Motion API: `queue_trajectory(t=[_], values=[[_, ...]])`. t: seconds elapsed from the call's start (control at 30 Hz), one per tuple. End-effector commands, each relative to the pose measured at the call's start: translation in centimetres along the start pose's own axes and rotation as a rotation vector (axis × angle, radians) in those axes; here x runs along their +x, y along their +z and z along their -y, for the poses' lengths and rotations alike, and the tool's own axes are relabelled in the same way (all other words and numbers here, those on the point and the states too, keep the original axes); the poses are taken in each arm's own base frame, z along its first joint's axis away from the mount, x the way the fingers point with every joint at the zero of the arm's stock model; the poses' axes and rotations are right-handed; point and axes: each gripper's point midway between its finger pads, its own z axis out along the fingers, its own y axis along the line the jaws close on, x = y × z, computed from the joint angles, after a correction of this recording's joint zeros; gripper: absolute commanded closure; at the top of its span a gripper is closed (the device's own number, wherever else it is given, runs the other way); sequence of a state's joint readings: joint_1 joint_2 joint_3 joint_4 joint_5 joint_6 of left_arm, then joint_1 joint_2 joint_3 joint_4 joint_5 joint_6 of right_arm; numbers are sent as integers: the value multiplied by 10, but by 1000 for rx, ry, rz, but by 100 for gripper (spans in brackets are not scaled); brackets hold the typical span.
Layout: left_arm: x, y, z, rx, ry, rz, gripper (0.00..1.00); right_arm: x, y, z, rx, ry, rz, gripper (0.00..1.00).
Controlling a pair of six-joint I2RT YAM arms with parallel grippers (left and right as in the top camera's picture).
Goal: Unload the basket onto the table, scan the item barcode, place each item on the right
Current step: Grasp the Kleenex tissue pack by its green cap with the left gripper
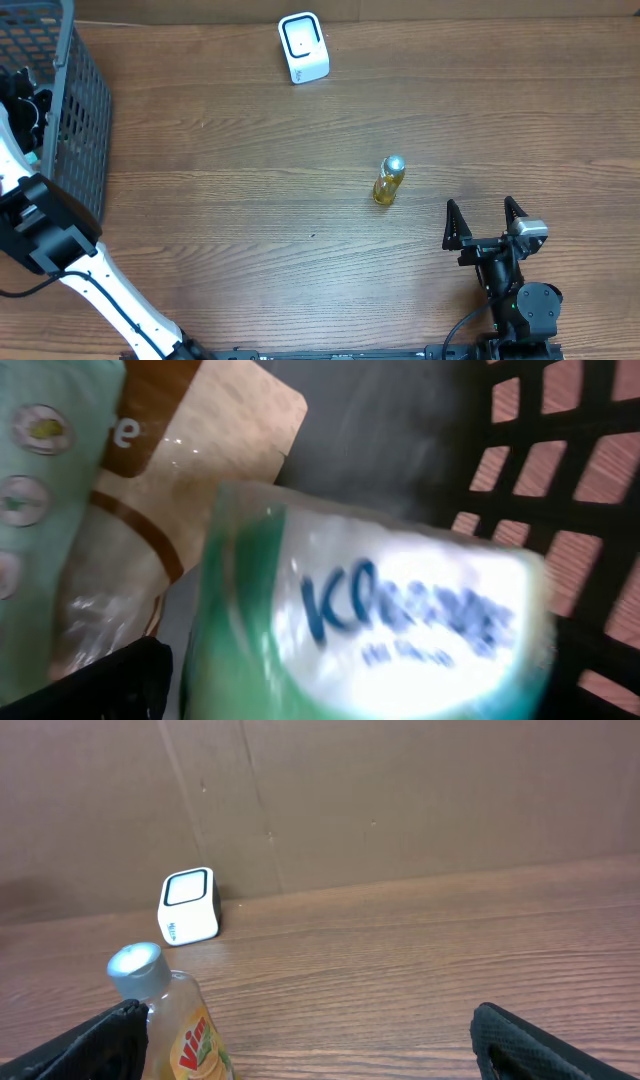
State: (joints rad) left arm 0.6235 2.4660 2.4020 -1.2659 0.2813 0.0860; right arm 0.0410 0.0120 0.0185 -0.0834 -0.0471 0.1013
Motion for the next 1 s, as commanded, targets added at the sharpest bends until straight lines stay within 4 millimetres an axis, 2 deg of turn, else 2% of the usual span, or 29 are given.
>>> queue_trajectory(t=[0.0,0.23,0.3,0.4,0.47,0.63,0.87,0.97], values=[[3,14,5,31,28,-20,0,3,0,0,-1,3,1,0],[3,15,5,30,29,-20,2,3,0,0,-1,3,1,0],[3,15,5,29,28,-21,10,3,0,0,-1,3,1,0],[3,16,5,27,28,-22,17,3,0,0,-1,3,1,0],[3,16,5,27,27,-22,18,3,0,0,-1,3,1,0],[3,16,5,27,28,-22,33,3,0,0,-1,3,1,0],[5,16,5,27,26,-31,35,3,0,0,-1,3,1,0],[5,16,4,22,26,-31,45,3,0,0,-1,3,1,0]])
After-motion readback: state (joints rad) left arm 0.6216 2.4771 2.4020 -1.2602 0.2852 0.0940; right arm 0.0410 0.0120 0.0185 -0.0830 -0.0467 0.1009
